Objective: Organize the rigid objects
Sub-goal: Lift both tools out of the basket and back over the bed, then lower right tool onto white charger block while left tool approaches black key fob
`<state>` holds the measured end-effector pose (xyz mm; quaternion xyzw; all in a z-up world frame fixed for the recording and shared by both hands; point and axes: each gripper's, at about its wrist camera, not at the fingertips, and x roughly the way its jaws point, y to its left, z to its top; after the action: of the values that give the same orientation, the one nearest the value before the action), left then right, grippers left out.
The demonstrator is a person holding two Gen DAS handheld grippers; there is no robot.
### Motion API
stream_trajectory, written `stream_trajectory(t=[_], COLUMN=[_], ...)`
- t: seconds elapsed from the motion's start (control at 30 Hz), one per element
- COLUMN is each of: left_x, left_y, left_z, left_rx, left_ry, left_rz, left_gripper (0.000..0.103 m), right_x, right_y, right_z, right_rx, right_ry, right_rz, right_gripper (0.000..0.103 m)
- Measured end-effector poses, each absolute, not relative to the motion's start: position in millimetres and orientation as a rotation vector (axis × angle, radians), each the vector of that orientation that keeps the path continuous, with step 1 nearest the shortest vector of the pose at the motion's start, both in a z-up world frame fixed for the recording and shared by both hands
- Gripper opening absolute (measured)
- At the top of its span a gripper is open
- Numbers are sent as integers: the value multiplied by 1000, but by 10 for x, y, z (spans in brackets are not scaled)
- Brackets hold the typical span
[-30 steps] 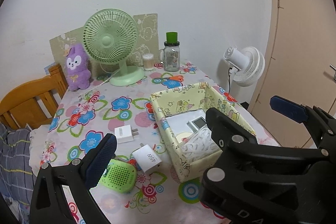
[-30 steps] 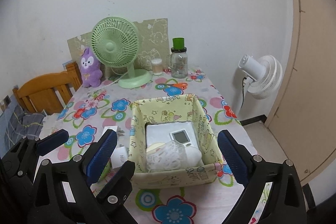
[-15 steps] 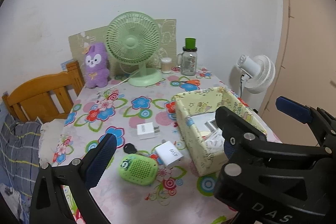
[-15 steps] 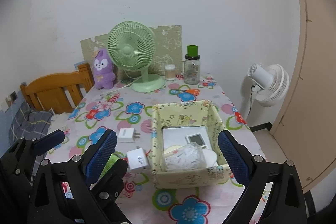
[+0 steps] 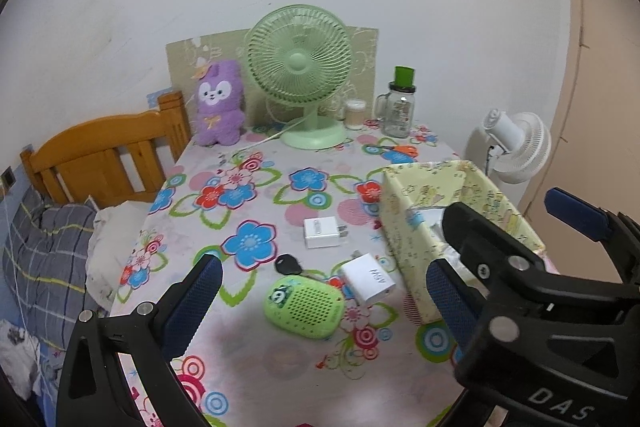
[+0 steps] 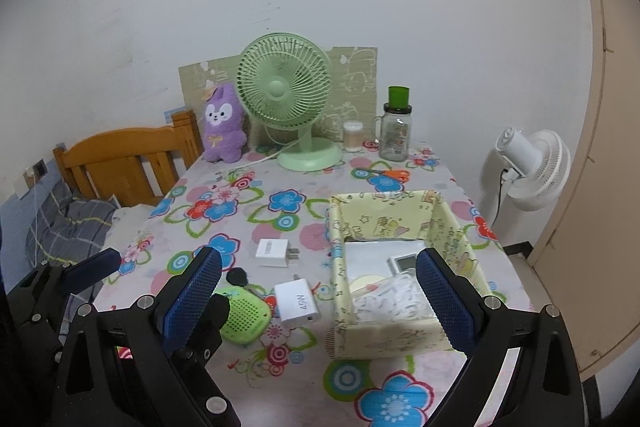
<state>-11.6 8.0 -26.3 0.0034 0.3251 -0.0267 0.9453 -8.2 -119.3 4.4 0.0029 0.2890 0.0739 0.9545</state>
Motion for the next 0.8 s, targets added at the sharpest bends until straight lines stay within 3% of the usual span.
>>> stream_trajectory(t=[0.8], left_x=[337], left_y=[560], left_z=[-990], left_rx=[-39], left_ry=[839], left_rz=[-4], left_gripper=[103], right_x=[335], right_y=[-672], right_z=[-527], right_rx=[-69], right_ry=[654], right_rz=[219], right_gripper=[95])
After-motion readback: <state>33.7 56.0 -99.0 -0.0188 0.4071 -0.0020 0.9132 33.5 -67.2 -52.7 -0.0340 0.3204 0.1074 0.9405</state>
